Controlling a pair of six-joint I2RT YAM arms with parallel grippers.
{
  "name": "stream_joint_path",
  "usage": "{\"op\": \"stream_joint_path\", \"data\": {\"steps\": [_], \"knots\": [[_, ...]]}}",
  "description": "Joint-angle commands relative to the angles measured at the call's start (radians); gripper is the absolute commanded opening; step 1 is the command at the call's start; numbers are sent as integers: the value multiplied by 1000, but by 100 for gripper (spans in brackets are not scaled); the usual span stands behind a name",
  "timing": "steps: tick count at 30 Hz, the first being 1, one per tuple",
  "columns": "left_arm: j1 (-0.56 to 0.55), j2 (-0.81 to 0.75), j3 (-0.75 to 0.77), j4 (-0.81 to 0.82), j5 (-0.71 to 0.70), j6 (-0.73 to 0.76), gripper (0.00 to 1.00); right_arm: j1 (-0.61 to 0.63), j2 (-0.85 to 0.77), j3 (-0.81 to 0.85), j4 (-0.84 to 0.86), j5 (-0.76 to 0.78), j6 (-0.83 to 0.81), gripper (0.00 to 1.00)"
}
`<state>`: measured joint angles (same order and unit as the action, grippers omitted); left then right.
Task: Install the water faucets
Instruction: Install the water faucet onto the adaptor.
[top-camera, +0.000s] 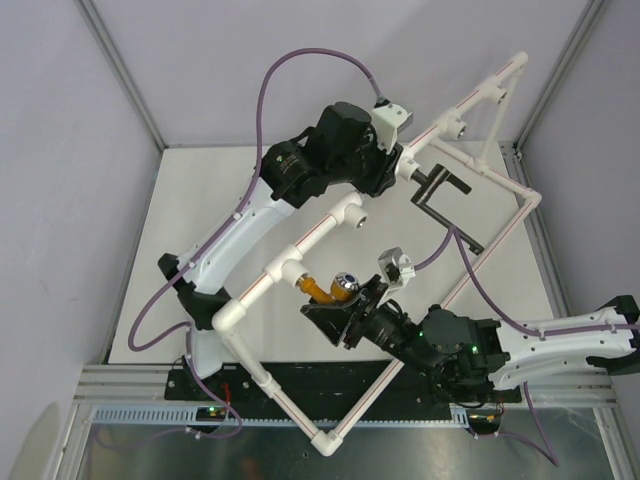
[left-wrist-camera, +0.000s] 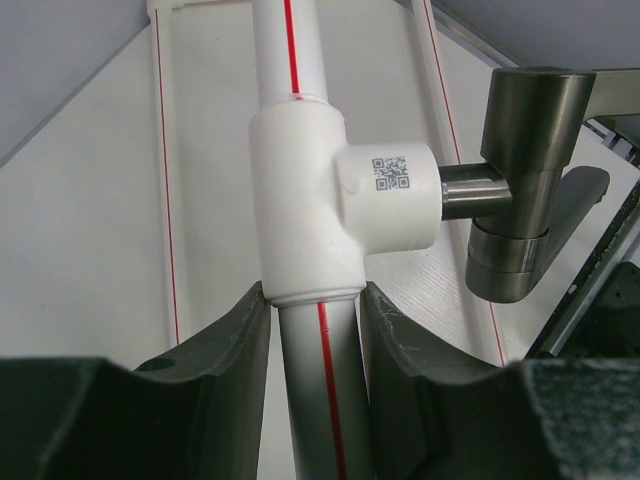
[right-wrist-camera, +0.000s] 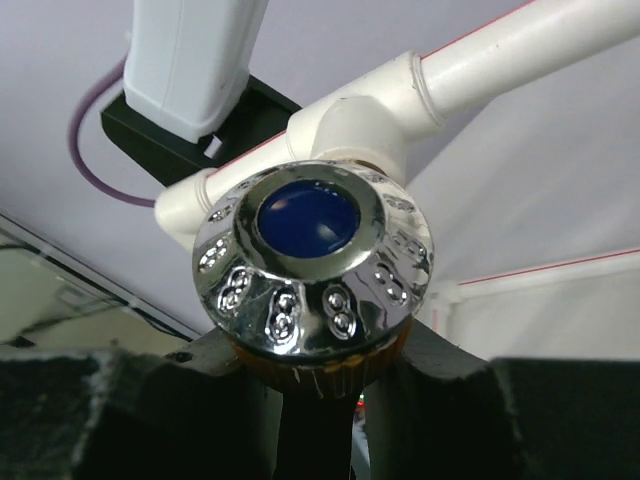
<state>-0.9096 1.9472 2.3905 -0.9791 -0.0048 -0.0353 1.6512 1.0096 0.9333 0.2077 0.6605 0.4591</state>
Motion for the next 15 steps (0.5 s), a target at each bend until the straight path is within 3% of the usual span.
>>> {"op": "stream_joint_path", "data": {"steps": [1,15], "knots": [[-59,188,-98,-239,-156,138,0,-104,196,-32,378,-211,319,0],[-74,198,-98,-239,-177,142,0,-107,175,-76,413,-113,698,0]]}}
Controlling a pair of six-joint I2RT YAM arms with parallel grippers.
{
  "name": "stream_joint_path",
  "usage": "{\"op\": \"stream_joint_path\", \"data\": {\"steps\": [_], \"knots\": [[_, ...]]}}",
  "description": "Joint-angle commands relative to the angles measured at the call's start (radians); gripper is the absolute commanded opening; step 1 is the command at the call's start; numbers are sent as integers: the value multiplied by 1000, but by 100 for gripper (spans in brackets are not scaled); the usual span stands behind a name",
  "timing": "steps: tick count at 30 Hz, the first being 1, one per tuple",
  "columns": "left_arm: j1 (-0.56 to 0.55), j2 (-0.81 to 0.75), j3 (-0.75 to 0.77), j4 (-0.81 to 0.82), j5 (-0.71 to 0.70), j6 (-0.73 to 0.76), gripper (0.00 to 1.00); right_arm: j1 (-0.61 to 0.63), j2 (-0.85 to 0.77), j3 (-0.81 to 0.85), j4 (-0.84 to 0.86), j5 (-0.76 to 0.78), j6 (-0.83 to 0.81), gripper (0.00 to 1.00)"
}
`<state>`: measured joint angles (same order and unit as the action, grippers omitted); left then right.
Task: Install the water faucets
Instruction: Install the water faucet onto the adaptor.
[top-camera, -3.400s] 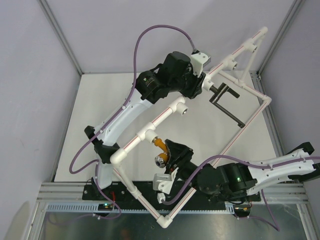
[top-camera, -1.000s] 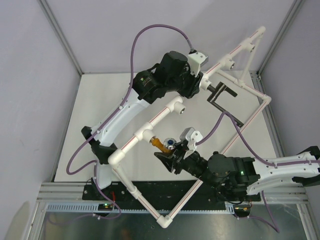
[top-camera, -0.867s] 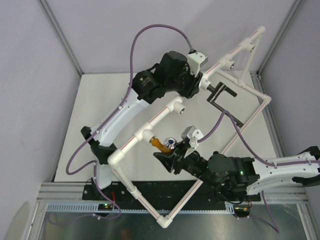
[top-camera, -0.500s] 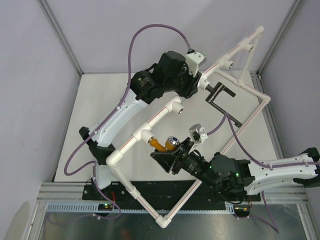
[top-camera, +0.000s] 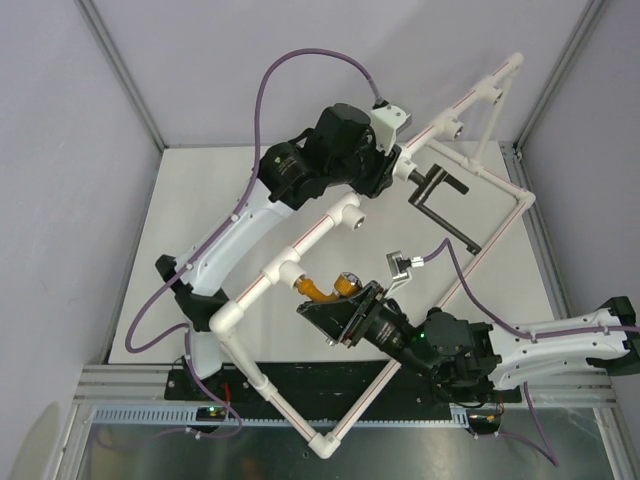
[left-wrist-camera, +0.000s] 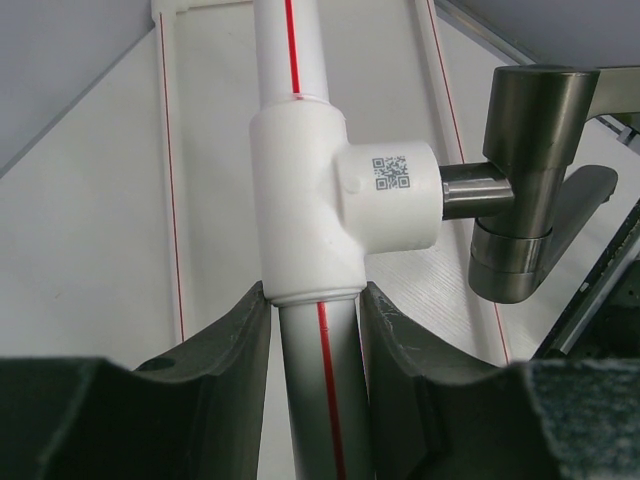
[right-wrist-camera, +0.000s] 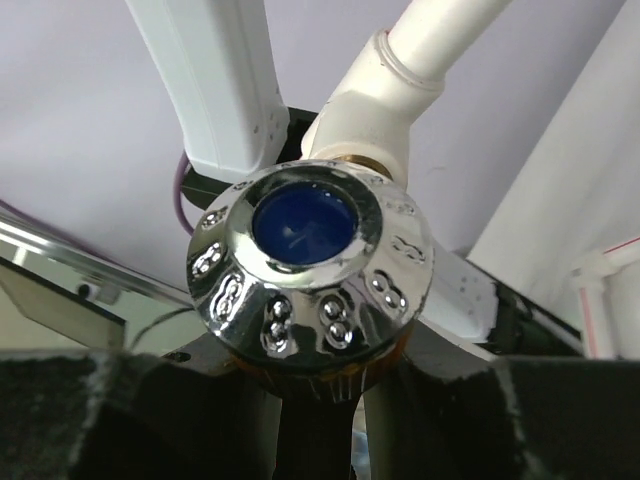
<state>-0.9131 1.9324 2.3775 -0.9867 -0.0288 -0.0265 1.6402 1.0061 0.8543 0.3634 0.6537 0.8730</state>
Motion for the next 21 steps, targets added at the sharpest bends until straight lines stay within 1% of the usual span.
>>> {"op": "stream_joint_path", "data": {"steps": [1,6,12,18,21], "knots": [[-72,214,-85,-231,-154,134,0,-96,177,-7,266,-96,332,0],[-77,215,-89,-231,-159,135,0,-98,181,-54,297,-60,565,0],[-80,217,-95,-231,-160,135,0,-100,203,-98,367,-62,818,0],[-82,219,-99,-232,-161,139,0,-95,202,-116,395,-57,1026,0],[-81,218,-101,-231,-160,140,0,-83,195,-129,420,-35,1090,0]]}}
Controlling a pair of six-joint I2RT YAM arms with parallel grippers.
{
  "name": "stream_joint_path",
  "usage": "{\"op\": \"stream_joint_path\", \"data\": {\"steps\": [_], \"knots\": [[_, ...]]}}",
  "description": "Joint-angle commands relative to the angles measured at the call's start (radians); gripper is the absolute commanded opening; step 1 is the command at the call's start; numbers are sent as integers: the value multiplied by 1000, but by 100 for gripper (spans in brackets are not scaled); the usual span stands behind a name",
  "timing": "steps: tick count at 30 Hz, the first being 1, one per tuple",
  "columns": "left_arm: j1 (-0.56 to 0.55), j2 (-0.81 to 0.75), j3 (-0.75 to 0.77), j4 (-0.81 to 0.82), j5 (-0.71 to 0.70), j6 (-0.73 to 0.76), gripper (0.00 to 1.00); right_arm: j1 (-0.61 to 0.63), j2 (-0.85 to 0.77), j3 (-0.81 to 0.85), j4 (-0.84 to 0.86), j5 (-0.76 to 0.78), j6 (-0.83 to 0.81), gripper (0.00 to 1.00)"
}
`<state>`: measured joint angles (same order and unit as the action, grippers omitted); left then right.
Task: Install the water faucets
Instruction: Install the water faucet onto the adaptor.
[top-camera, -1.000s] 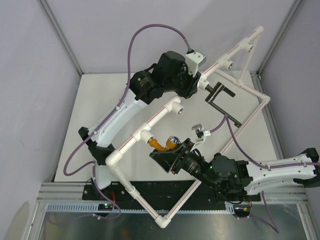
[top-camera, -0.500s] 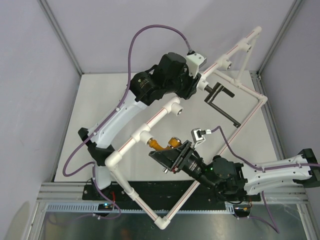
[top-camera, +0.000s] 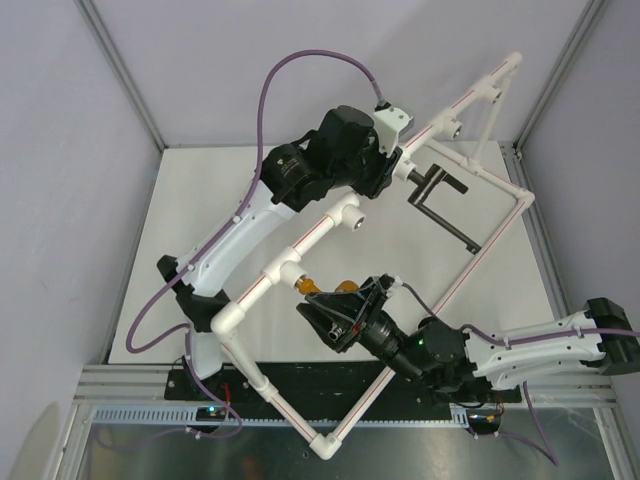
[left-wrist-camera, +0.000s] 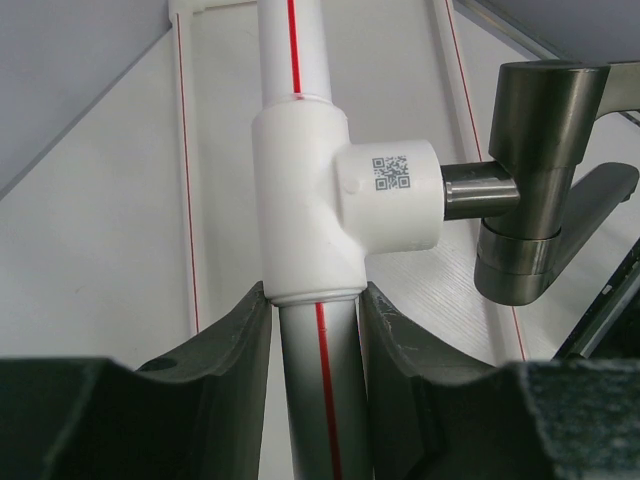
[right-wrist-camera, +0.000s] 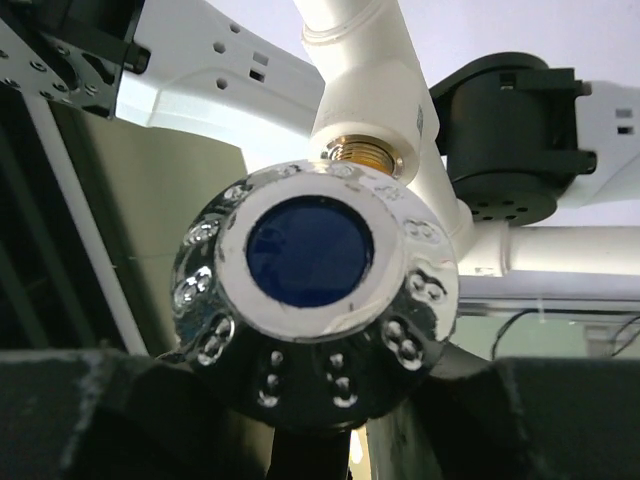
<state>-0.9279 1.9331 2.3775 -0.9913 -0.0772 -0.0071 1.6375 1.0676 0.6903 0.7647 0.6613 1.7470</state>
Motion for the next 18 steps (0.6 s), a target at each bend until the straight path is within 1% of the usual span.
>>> {"op": "stream_joint_path", "data": {"steps": [1,6,10,16,18], "knots": [[-66,216,-102,-227,-112,120,0,-75,130,33,30,-37,223,0],[-66,212,-98,-227,-109,121,0,-66,103,22,26,-23,199,0],[-67,208,-99,-227,-111,123,0,-63,87,-1,17,-22,194,15],[-67,208,-105,-226,-113,125,0,-58,52,-26,33,-29,141,26],[-66,208,-105,-227,-117,125,0,-54,34,-35,23,-28,121,28]]}}
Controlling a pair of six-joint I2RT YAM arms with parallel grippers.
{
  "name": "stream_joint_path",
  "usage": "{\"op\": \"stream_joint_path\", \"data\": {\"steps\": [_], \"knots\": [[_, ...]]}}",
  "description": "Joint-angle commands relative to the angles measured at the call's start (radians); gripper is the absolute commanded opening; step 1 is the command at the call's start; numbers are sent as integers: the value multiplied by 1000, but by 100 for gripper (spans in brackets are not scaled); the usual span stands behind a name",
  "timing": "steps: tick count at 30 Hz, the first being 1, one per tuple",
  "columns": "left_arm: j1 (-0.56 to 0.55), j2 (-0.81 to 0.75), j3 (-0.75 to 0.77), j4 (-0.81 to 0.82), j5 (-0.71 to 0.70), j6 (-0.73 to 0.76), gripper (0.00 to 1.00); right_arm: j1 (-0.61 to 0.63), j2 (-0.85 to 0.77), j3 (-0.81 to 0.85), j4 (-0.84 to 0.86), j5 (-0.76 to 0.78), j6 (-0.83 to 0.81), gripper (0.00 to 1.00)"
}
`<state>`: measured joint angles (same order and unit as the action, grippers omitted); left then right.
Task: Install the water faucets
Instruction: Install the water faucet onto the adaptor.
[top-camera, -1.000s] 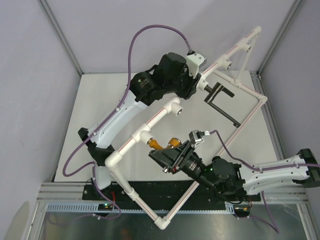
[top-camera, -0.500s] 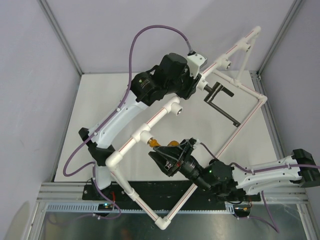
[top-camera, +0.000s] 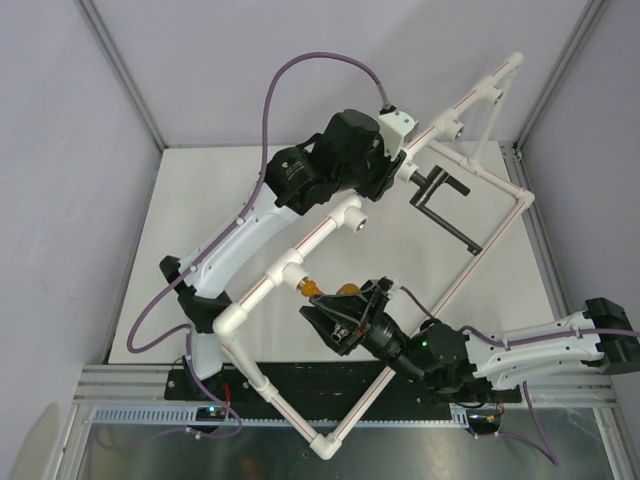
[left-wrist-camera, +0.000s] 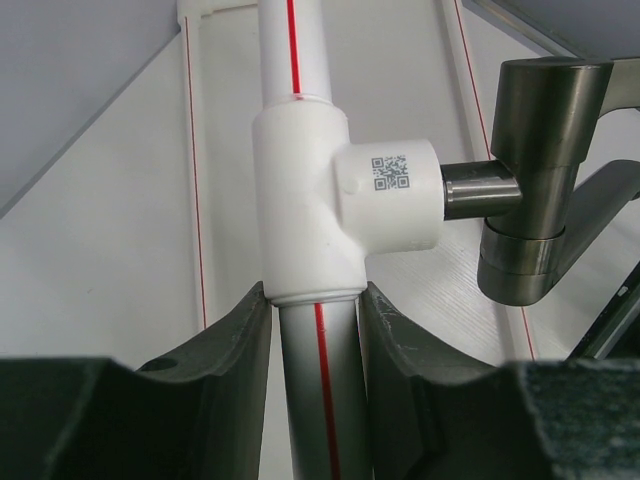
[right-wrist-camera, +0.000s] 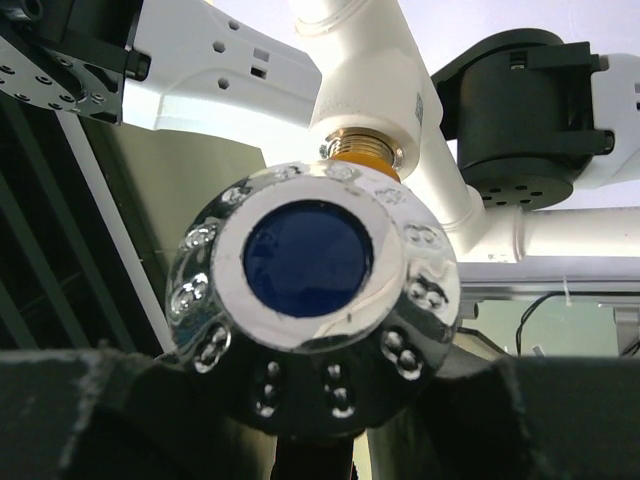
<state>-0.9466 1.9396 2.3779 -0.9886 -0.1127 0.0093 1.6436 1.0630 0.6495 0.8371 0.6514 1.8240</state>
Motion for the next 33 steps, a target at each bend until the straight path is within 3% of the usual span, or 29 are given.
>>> {"op": "stream_joint_path", "data": {"steps": [1,11,21,33], "knots": [[-47,201,-107,-229,-83,110,0,-59,31,4,-58,-17,38,29],[-47,197,-112,-229,-90,110,0,-33,-57,-35,-99,0,-47,39],[-47,195,-111,-229,-93,112,0,-3,-133,-80,-149,46,-88,63],[-46,190,-115,-229,-101,113,0,35,-225,-88,-160,89,-216,68]]}}
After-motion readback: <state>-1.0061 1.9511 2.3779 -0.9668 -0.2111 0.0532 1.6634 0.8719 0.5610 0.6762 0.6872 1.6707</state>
